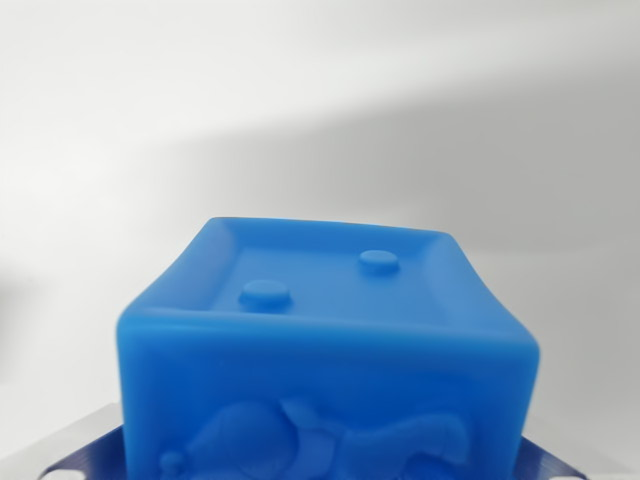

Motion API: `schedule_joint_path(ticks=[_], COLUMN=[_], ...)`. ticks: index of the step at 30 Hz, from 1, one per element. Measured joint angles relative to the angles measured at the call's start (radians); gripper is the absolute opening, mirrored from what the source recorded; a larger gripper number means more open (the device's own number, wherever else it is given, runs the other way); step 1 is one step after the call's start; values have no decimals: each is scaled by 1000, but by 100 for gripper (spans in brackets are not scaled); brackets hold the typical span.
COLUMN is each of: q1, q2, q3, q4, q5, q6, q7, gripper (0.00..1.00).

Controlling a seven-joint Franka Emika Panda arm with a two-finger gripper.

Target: Stack cube

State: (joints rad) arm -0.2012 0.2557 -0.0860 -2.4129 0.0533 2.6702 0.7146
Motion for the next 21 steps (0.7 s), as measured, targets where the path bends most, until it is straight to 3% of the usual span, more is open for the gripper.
schedule_joint_path(ticks=[21], q1=[73], q2=[-60], q3=[0], q4=[-33], q5=[-13], q6=[-27], q7=[181], gripper=[0])
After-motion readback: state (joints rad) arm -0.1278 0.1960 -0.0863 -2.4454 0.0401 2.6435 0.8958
